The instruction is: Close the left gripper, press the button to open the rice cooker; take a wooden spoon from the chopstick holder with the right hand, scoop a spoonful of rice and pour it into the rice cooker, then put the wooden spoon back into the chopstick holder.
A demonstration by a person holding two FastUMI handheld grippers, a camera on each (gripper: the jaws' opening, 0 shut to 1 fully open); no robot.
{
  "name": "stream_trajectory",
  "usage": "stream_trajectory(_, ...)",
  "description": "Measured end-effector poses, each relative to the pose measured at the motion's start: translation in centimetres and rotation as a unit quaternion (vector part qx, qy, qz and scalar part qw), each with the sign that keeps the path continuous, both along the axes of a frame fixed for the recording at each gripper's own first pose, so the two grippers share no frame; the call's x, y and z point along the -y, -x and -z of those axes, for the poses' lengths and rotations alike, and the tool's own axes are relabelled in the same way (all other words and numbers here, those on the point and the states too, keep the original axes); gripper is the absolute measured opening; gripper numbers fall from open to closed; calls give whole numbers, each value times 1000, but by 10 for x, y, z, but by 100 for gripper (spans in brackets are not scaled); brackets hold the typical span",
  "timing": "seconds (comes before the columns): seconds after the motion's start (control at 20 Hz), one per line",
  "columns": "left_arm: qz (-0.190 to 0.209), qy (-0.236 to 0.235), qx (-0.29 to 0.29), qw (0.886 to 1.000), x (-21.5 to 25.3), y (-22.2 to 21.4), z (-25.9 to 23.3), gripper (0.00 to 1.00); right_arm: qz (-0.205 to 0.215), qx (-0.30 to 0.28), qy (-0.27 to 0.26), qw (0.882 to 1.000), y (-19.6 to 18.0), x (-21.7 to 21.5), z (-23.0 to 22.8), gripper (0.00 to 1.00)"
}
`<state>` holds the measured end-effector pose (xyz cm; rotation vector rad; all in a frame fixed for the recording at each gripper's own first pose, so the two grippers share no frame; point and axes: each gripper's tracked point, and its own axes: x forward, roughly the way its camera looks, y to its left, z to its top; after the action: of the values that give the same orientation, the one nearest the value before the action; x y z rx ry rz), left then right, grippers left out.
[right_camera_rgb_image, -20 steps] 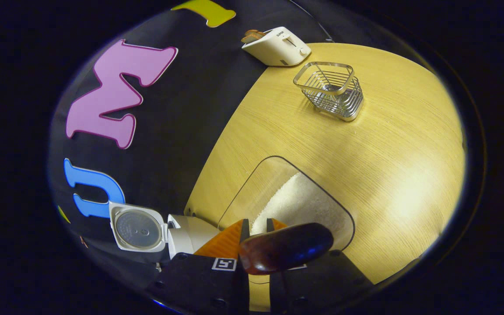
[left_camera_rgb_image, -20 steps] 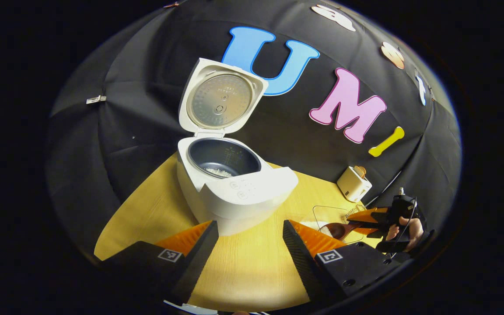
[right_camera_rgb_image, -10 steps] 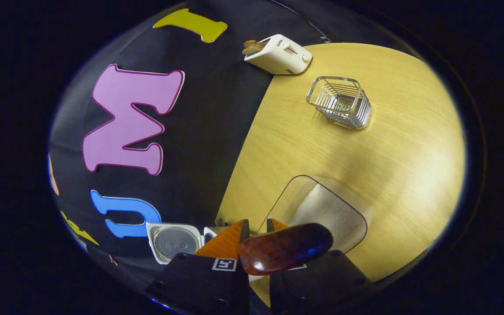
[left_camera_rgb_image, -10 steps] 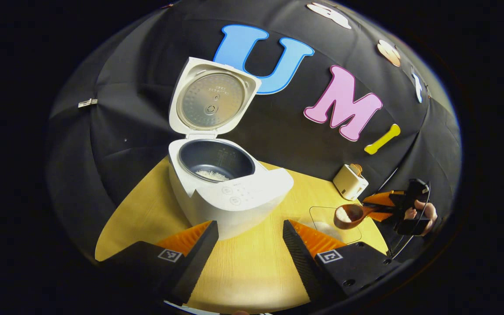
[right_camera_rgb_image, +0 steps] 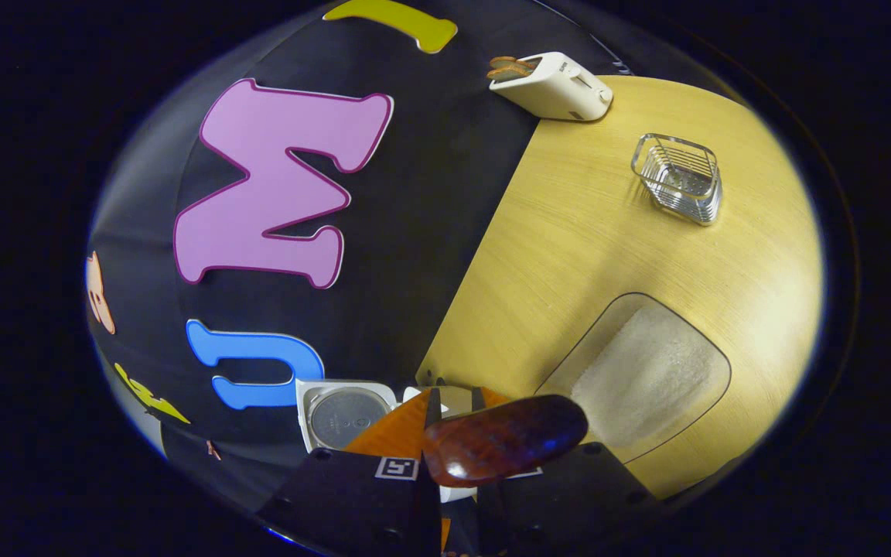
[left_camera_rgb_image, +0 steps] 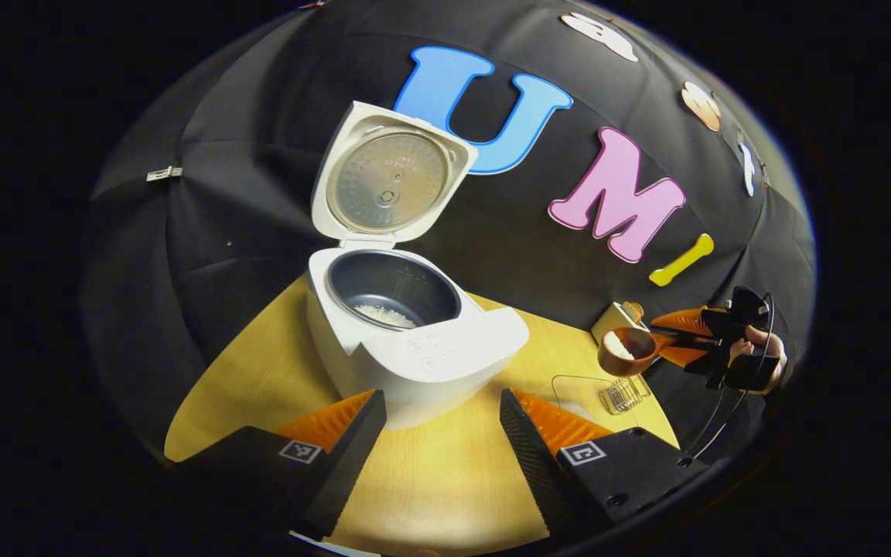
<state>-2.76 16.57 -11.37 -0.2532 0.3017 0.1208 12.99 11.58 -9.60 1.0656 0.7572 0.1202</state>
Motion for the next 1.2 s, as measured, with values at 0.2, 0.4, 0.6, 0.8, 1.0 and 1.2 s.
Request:
stream_trajectory(0.2,-23,10,4,1000,-22,10,-3,96,-18,-11,-23,1000,-8,-39,-11,10)
stream_trajectory(0.4,-44,23,2,999,-46,18,1,96,-32,-8,-31,999,-24,-73,-24,10)
stream_trajectory(0.6,-66,30,11,997,-69,23,-2,92,-58,-7,-35,998,-42,-112,-34,11)
stream_trajectory(0.8,-93,44,15,995,-89,25,-3,96,-97,-11,-21,995,-56,-164,-25,10)
stream_trajectory(1.0,-125,50,11,991,-110,36,0,92,-140,-12,2,990,-68,-216,-2,10)
stream_trajectory(1.2,-149,63,3,987,-124,45,8,96,-164,10,33,986,-88,-259,19,10)
